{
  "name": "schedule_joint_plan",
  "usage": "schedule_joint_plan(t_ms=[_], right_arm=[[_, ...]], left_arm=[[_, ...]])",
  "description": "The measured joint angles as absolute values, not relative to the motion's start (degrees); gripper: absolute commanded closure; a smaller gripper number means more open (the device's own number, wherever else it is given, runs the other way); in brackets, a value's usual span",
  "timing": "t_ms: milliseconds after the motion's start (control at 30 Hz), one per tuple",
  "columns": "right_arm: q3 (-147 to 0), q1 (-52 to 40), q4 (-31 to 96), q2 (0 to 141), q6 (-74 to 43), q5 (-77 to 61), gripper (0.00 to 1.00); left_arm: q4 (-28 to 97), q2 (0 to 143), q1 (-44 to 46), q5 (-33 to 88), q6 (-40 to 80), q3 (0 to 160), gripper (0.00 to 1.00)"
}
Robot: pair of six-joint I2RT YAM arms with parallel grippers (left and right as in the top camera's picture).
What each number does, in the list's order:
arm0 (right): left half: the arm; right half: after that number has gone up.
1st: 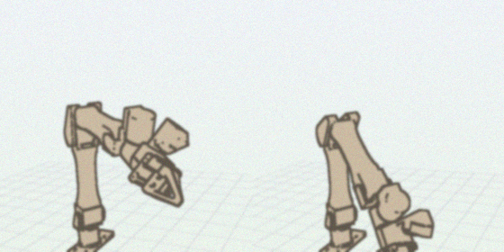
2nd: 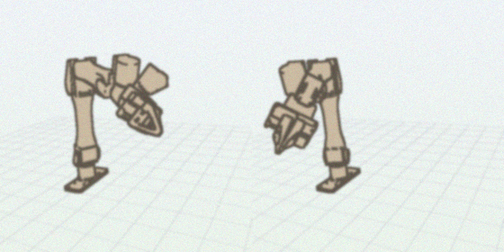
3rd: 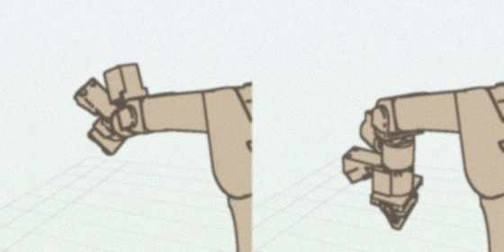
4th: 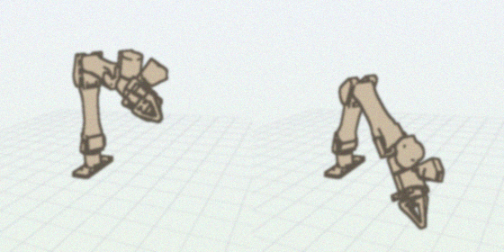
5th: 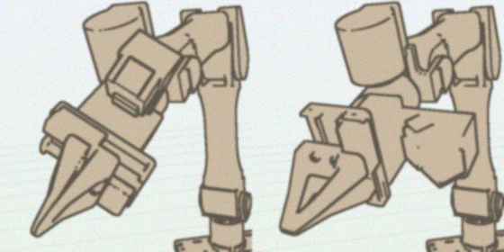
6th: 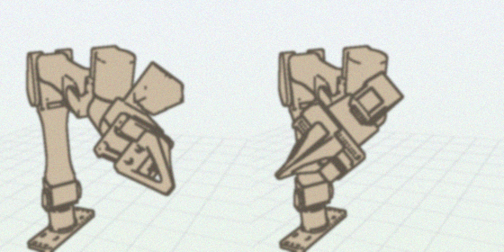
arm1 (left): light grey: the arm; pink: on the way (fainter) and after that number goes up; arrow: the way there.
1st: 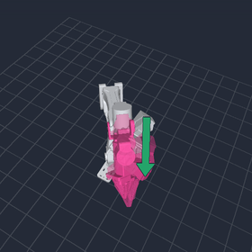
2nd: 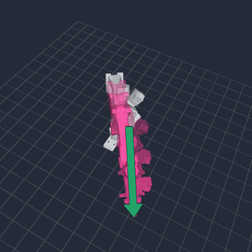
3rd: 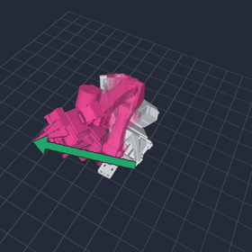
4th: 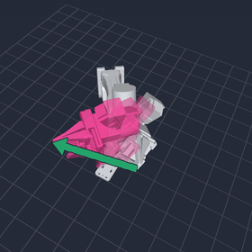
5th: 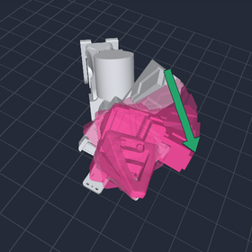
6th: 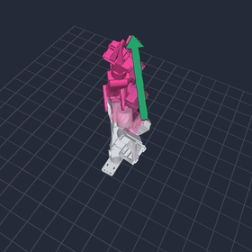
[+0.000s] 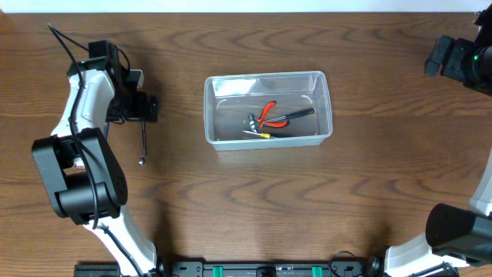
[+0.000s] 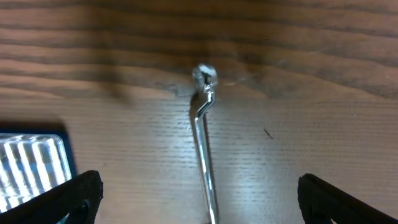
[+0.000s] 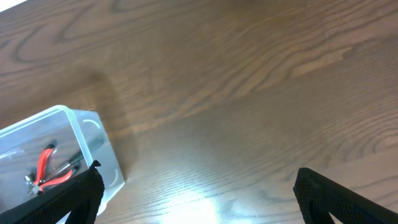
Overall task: Pack container
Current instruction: 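Lower the left gripper and close it on the silver hex key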
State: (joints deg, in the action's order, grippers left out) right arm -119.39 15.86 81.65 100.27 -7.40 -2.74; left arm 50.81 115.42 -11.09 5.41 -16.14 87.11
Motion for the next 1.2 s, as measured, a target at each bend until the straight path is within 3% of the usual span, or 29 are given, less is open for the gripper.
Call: schedule_joint_plan(t_ms=[1200], right_arm=[[-119.39,15.86,81.62,100.27,-7.18,-2.7,0.01]], left_arm=[[40.97,115.77,-9.41,3.9,-12.64,76.36,0.02]])
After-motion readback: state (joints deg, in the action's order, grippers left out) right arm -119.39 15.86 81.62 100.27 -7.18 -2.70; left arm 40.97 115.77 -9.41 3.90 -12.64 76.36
